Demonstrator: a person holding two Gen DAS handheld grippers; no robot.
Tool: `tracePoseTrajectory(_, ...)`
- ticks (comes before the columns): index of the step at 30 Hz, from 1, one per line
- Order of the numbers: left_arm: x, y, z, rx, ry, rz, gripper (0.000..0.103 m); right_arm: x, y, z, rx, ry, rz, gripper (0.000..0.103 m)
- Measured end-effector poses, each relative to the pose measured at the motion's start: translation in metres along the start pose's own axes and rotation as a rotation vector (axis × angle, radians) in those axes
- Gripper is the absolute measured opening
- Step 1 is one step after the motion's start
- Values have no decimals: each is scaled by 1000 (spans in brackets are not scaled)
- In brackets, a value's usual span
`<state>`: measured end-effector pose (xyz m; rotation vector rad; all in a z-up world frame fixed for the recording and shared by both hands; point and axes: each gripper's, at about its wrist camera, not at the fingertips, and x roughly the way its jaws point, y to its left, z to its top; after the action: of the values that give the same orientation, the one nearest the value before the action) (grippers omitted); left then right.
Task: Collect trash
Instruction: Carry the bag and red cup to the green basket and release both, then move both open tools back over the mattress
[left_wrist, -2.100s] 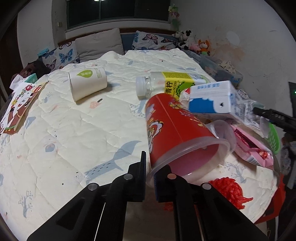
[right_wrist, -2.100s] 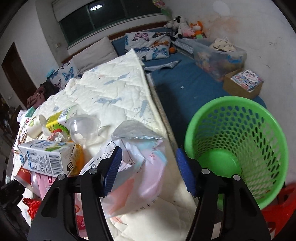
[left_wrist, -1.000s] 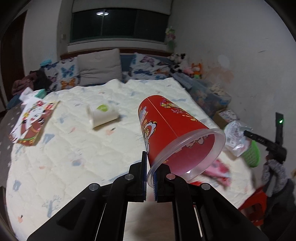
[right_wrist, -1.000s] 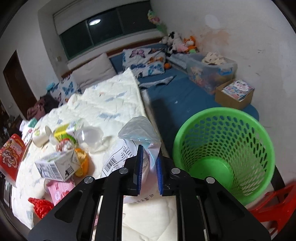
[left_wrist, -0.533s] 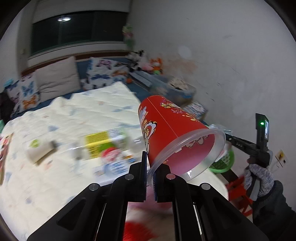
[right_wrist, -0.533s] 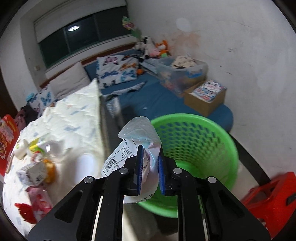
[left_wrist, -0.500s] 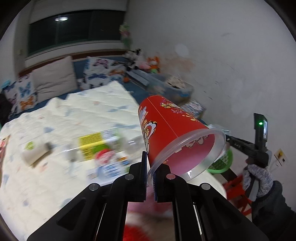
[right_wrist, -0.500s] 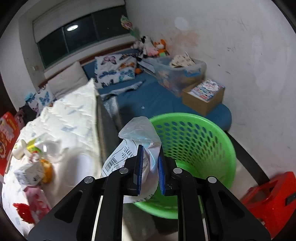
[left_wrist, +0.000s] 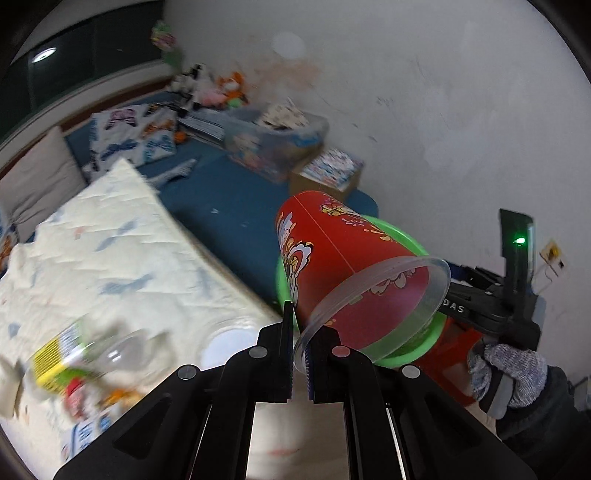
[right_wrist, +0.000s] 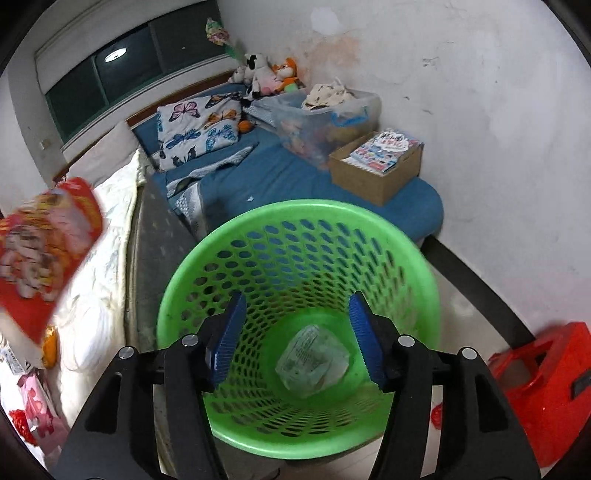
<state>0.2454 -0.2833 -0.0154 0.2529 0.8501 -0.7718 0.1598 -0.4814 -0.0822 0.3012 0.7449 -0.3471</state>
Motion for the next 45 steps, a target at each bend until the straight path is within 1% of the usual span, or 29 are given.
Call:
tracePoseTrajectory(6, 53, -33, 13, 44, 114, -46, 5, -26, -24, -6, 39, -50, -33, 67)
tracePoseTrajectory(11, 95, -65, 17, 114, 191, -45, 6, -38, -37, -16, 53, -74, -48, 69)
tracePoseTrajectory(13, 104, -71, 19, 119, 205, -43, 6, -40, -40, -21, 59, -76, -51, 69)
tracePoseTrajectory(16, 120, -82, 22, 108, 230, -80, 6, -42, -44, -28, 75, -73, -47, 69)
tracePoseTrajectory(18, 132, -84, 22, 84, 261, -108, 7, -42, -44, -32, 80, -68, -50, 69)
tracePoseTrajectory(19, 138, -84, 22, 64, 276, -126, 11, -42, -46, -32, 83, -67, -48, 69)
tracePoseTrajectory(21, 145, -83, 21, 44, 295, -133, 24, -46, -47, -35, 87, -76, -54, 69)
tracePoseTrajectory(23, 145, -83, 21, 33, 293, -132, 25, -50, -47, -36, 85, -81, -63, 69)
tracePoseTrajectory(24, 143, -82, 20, 28, 295, -141, 25, -52, -48, -38, 89, -79, -55, 69)
tracePoseTrajectory(26, 134, -81, 21, 33, 277, -129, 25, -53, -46, -38, 84, -76, -51, 69)
tracePoseTrajectory(29, 108, -77, 25, 46, 217, -103, 25, -61, -42, -40, 71, -84, -38, 69)
tracePoseTrajectory(31, 88, -70, 26, 38, 174, -101, 29, -68, -36, -42, 73, -86, -9, 70)
tracePoseTrajectory(32, 71, -65, 26, 29, 137, -88, 30, -71, -33, -42, 70, -90, 0, 71)
tracePoseTrajectory(34, 49, -56, 23, 15, 98, -91, 34, -80, -24, -44, 50, -101, 11, 72)
tracePoseTrajectory(35, 33, -50, 20, 4, 69, -76, 35, -83, -19, -45, 40, -107, 18, 74)
tracePoseTrajectory(36, 19, -43, 17, -10, 48, -67, 36, -88, -12, -46, 31, -113, 32, 78)
tracePoseTrajectory(38, -4, -32, 9, -25, 18, -59, 39, -94, 0, -46, 11, -117, 55, 79)
tracePoseTrajectory(39, -15, -26, 4, -31, 1, -36, 40, -98, 8, -47, -3, -123, 67, 79)
tracePoseTrajectory(42, -48, -7, -13, -52, -52, -11, 42, -106, 27, -49, -27, -119, 123, 80)
tracePoseTrajectory(44, -72, 8, -28, -73, -89, 21, 47, -109, 40, -49, -45, -119, 137, 81)
tracePoseTrajectory(45, -80, 13, -34, -83, -101, 43, 53, -110, 48, -50, -59, -118, 146, 82)
